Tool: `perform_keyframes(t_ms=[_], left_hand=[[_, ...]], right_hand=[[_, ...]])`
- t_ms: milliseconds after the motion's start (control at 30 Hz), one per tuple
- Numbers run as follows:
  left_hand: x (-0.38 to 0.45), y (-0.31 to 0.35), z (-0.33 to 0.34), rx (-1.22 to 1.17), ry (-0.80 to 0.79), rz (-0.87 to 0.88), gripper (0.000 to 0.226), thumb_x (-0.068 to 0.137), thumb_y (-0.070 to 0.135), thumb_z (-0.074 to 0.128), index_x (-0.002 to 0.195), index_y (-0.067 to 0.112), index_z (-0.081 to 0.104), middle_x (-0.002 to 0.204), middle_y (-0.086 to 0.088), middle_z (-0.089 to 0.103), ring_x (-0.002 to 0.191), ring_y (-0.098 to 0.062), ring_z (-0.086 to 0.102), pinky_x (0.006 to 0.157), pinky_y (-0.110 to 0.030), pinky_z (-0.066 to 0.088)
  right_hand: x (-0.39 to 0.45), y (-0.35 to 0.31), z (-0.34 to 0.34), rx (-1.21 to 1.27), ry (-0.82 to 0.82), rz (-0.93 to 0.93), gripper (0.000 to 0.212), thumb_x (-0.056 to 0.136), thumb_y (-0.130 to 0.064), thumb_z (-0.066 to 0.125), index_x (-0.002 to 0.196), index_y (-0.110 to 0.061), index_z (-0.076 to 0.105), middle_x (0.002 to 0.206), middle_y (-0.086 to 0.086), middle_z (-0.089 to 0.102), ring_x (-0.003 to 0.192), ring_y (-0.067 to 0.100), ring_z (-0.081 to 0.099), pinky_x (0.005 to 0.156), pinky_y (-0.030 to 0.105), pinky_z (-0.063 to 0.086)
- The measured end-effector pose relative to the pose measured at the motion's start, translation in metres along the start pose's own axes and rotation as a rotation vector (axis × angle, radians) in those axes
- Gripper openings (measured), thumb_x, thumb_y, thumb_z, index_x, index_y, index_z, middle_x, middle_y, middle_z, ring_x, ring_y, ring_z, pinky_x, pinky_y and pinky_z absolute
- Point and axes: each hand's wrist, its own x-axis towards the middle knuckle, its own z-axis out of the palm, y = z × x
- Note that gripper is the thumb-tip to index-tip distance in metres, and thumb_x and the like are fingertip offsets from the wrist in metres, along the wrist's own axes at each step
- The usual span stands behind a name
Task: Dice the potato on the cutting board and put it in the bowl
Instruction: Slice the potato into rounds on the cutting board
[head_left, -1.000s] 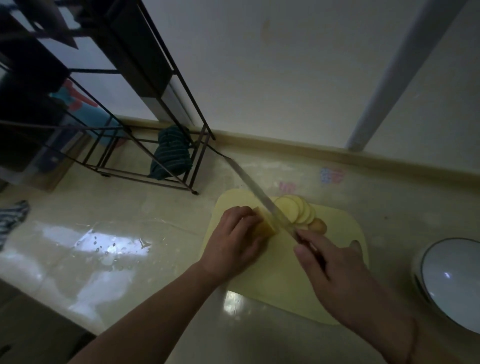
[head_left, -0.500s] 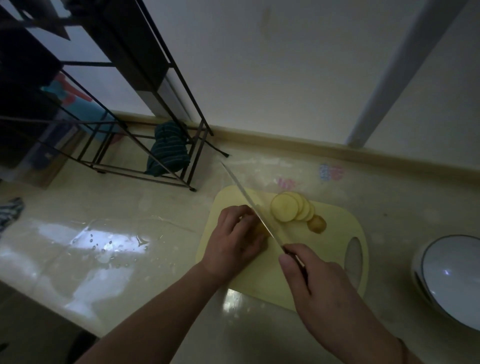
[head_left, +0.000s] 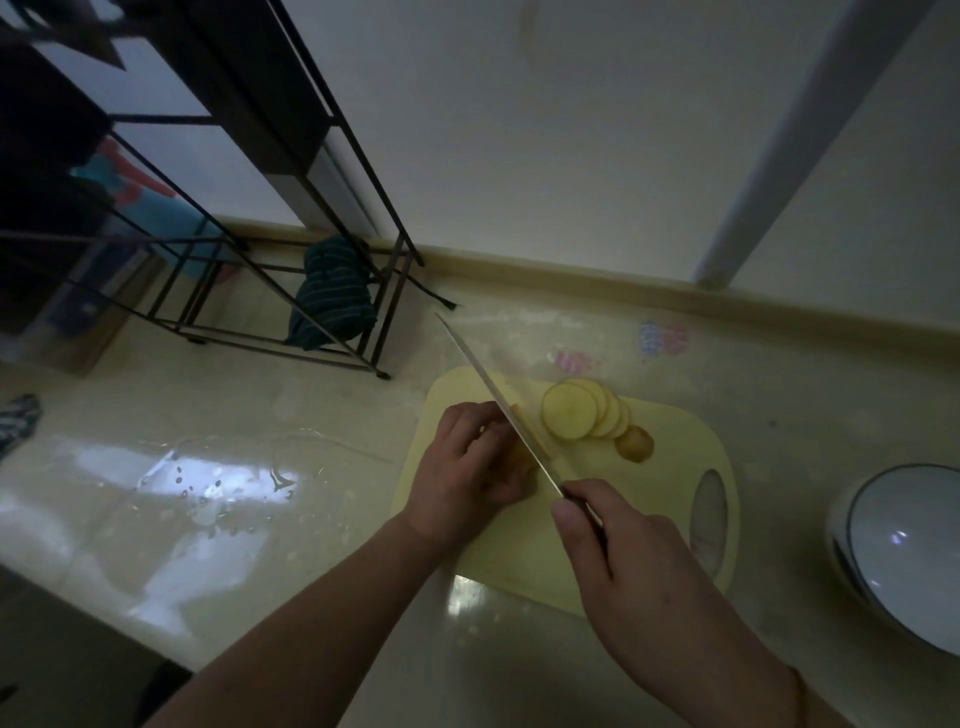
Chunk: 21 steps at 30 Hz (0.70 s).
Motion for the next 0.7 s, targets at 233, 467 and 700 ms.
perform_keyframes(t_ms=[233,467,700], left_hand=[[0.007,-0.002,0.000,-0.020,-0.006,0.030,0.045,0.071,0.014,0.088,0.101,0.014,0.054,0.110,-0.003,0.051,0.090,-0.029,0.057,0.085,-0.025,0.042],[0.012,-0.007,0.002,-0.027,-0.010,0.086,0.043,0.072,0.013,0.087,0.093,0.016,0.049,0.101,-0.003,0.049,0.082,-0.028,0.056,0.071,-0.031,0.047],[0.018,-0.017,0.002,-0.041,-0.052,0.140,0.043,0.072,0.018,0.084,0.093,0.013,0.047,0.094,-0.002,0.043,0.077,-0.027,0.051,0.055,-0.039,0.047]], right_hand=[[0.003,-0.003,-0.004,0.018,-0.023,-0.003,0.042,0.088,-0.062,0.022,0.099,-0.036,0.053,0.069,-0.024,0.058,0.064,0.006,0.057,0.058,0.026,0.041],[0.006,-0.002,-0.004,0.005,0.014,-0.011,0.039,0.091,-0.058,0.023,0.091,-0.033,0.052,0.060,-0.007,0.056,0.064,0.006,0.057,0.060,0.026,0.041],[0.016,-0.001,-0.005,0.041,0.017,-0.014,0.037,0.092,-0.056,0.027,0.078,-0.029,0.050,0.058,-0.001,0.054,0.058,0.010,0.054,0.057,0.030,0.040]])
